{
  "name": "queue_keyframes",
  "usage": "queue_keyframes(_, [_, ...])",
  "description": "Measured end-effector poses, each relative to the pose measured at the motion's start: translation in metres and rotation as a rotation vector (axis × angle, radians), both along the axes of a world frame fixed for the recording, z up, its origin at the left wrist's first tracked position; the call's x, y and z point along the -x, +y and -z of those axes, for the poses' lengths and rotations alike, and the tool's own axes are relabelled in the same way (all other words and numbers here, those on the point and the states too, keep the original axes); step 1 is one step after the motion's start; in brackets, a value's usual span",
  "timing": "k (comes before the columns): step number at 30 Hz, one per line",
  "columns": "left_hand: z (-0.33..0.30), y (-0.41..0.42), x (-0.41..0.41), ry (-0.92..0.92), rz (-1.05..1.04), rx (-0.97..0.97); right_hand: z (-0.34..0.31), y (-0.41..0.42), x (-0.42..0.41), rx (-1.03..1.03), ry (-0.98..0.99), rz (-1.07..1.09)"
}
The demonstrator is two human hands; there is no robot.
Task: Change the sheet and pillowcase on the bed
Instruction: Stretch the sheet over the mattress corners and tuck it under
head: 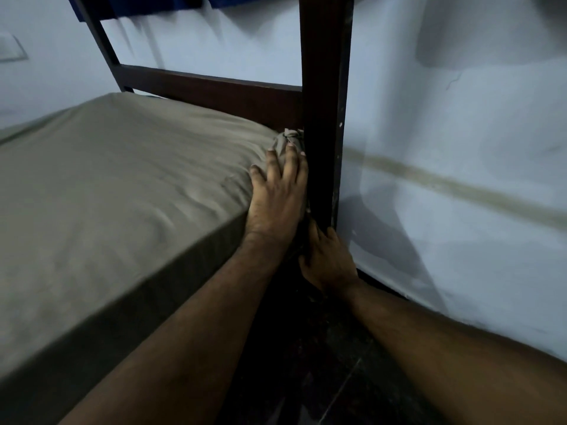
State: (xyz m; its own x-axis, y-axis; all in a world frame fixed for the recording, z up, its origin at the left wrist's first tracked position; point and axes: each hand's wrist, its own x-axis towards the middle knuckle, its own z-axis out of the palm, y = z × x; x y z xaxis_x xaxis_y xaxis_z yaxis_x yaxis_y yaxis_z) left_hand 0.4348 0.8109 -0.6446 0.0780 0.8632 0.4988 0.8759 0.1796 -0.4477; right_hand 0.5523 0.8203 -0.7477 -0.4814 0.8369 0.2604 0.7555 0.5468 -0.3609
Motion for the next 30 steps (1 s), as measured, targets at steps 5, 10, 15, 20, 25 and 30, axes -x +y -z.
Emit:
queue_keyframes(5, [0.000, 0.002, 0.001, -0.019, 0.017, -0.017, 0.007, 0.019, 0.006, 0.083, -0.029, -0.002])
queue_keyframes(10, [0.000, 0.003, 0.002, -0.019, 0.013, -0.018, 0.010, 0.005, 0.003, -0.001, 0.103, -0.034])
queue_keyframes(15, [-0.005, 0.001, -0.002, -0.028, 0.020, 0.024, 0.024, 0.002, -0.020, -0.032, -0.028, -0.178])
queue_keyframes(20, [-0.009, -0.004, -0.004, -0.061, -0.003, 0.051, 0.017, 0.008, -0.018, -0.069, -0.126, -0.065])
queue_keyframes(25, [-0.019, -0.005, -0.007, -0.119, -0.006, 0.046, 0.008, 0.010, -0.013, 0.093, -0.246, 0.112])
queue_keyframes(30, [-0.009, 0.000, -0.002, -0.090, 0.005, -0.035, -0.004, 0.017, 0.008, 0.121, -0.372, 0.103])
